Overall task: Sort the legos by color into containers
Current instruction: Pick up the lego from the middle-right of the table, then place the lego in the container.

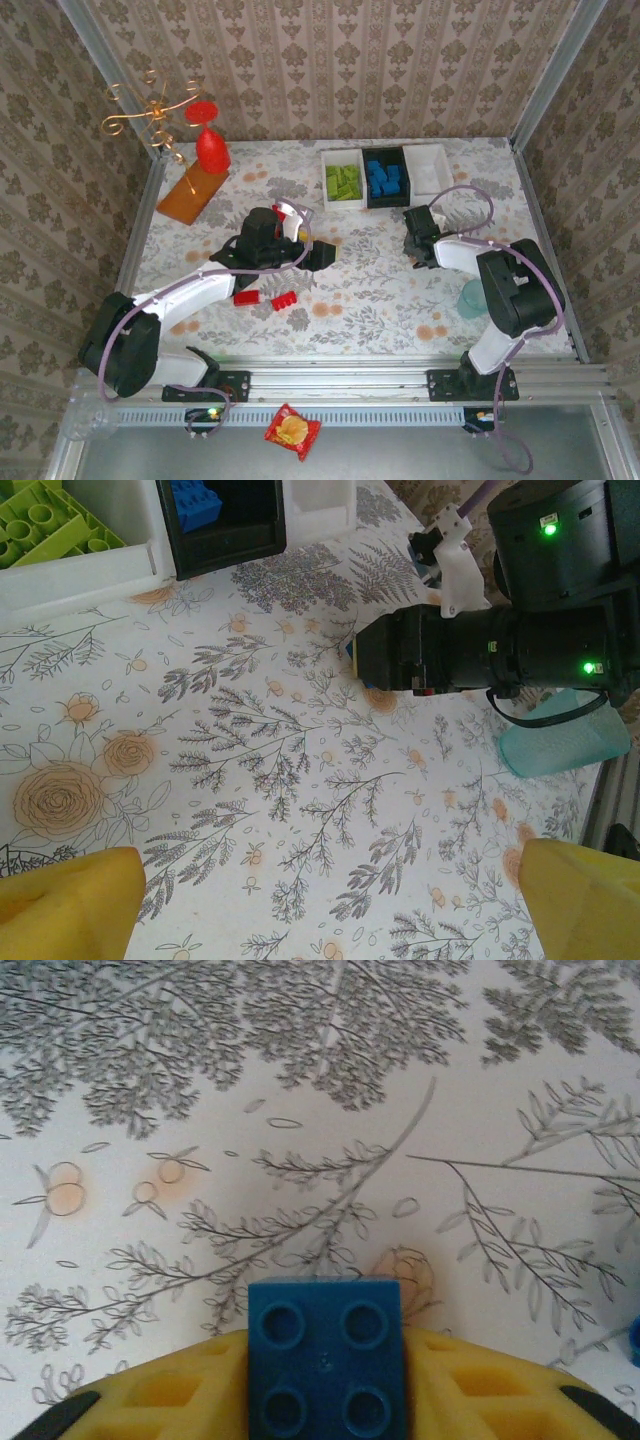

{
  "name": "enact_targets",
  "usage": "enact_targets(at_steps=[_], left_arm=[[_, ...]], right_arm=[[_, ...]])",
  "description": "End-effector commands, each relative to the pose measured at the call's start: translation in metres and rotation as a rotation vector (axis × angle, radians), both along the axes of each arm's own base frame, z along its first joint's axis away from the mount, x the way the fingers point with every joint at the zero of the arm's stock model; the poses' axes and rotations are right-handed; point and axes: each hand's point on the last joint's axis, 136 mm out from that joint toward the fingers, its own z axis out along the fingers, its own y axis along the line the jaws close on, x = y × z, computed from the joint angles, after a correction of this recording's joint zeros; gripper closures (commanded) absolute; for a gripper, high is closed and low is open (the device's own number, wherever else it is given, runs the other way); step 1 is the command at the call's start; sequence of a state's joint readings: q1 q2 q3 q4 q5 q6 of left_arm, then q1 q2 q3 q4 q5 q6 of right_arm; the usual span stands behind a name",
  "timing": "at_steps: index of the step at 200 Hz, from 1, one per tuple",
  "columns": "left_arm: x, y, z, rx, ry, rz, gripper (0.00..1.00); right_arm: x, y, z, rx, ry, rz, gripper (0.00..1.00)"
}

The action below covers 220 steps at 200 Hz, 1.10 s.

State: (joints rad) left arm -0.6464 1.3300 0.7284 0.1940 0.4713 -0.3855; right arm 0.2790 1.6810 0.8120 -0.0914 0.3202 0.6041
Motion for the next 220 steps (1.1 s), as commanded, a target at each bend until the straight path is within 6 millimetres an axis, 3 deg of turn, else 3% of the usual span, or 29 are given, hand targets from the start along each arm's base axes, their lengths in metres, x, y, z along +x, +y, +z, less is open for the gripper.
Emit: enact_targets(at_steps=[1, 36, 79, 101, 150, 168, 190, 220], left_arm=[[-0.001, 0.003, 0.005, -0.005, -0.016, 0.006, 0.03], [0.003, 0.007, 0.002, 0.008, -0.016, 0.031, 0.03], [0.007, 0.014, -0.003, 0.03, -0.009, 0.066, 0.03], [0.008, 0.016, -0.002, 0.032, -0.013, 0.074, 0.03], [0.009, 0.02, 0.0, 0.037, -0.024, 0.091, 0.03], [0.009, 0.021, 0.0, 0.039, -0.026, 0.093, 0.03], [0.01, 0.022, -0.001, 0.04, -0.024, 0.095, 0.03], [0.009, 0.02, -0.001, 0.036, -0.02, 0.084, 0.03]], right_arm=[[0.017, 0.019, 0.014, 0.052, -0.054, 0.061, 0.64], [0.039, 0.062, 0.063, 0.123, -0.203, 0.204, 0.68], [0.093, 0.079, 0.112, 0.123, -0.344, 0.217, 0.69], [0.126, 0.074, 0.118, 0.109, -0.364, 0.184, 0.69], [0.192, 0.062, 0.105, 0.099, -0.333, 0.141, 0.64], [0.198, 0.057, 0.103, 0.081, -0.32, 0.133, 0.56], [0.193, 0.053, 0.118, 0.061, -0.342, 0.141, 0.44], [0.156, 0.042, 0.136, 0.057, -0.361, 0.14, 0.36]])
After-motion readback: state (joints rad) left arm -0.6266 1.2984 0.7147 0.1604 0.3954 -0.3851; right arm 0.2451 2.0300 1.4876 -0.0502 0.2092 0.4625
